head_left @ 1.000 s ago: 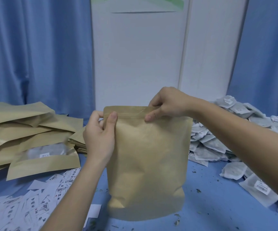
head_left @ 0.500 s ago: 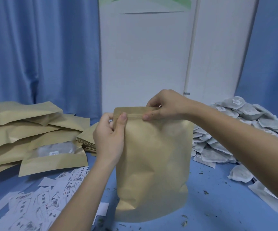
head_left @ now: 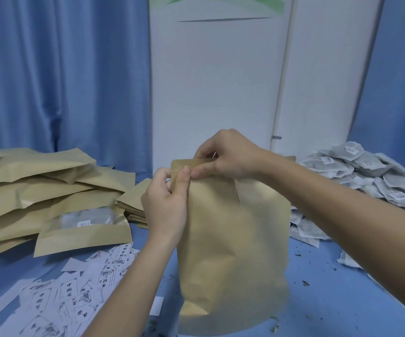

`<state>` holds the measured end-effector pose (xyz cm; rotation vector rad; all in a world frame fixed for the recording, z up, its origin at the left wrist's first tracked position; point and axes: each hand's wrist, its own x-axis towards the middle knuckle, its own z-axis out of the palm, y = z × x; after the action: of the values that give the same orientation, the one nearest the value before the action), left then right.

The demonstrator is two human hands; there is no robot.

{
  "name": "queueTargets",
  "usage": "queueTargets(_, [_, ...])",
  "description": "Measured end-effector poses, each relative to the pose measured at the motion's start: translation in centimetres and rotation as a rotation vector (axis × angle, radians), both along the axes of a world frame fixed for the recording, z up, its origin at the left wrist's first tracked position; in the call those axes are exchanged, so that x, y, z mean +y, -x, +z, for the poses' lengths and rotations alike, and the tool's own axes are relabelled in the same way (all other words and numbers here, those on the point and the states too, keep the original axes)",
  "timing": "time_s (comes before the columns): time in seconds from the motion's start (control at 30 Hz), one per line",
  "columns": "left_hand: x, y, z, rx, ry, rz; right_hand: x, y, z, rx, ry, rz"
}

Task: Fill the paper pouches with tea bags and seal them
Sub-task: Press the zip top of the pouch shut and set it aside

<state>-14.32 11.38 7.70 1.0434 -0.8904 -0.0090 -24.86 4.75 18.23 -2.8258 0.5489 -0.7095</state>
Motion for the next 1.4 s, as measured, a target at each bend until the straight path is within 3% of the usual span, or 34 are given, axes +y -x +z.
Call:
queueTargets(0.2, [0.1,-1.3,-0.5,0.061,0.022,-0.020,-1.5,1.1,-0.2,0.168,0.247,-0.112])
queueTargets(0.33, [0.0,-1.8,-0.6,0.054,0.022,-0.047,-2.6,2.3,-0.8,0.084,0.222,-0.130])
queueTargets(0.5, [0.1,-1.9,-1.0,0.154,-0.106,-0.412,-3.1,3.8,-1.2,-0.039,0.168,-0.069])
queueTargets(0.63, [-0.2,-2.3,-1.7,0.185,-0.110,-0.383,-5.3,7.1,-1.3,-0.056,0.168,-0.234])
queueTargets(0.83, [-0.5,-1.9,-1.7,0.147,-0.056,-0.380,-6.6,8.4,-2.7,-0.263,-0.050,-0.255])
queueTargets(0.93, [-0.2,-2.6,-2.9,0.209,-0.077,-0.402,-7.6,10.0,-4.3,-0.427,-0.361,-0.181])
queueTargets(1.07, [0.0,-3.4,-6.1,0.238,-0.258,-0.623,-8.4,11.4,-9.6,-0.309,-0.755,-0.036])
queueTargets(1.2, [0.2,-3.5,-9.1,0.223,-0.569,-0.729,-8.4,11.2,-14.1,-0.338,-1.047,0.032])
queueTargets(1.3, [0.2,-3.3,-9.6,0.285,-0.553,-0.628,-7.8,11.0,-16.7,-0.294,-1.148,0.014])
queueTargets(1.4, [0.1,-3.3,-7.9,0.400,-0.483,-0.619,-7.0,10.2,-17.8,-0.448,-1.206,0.027])
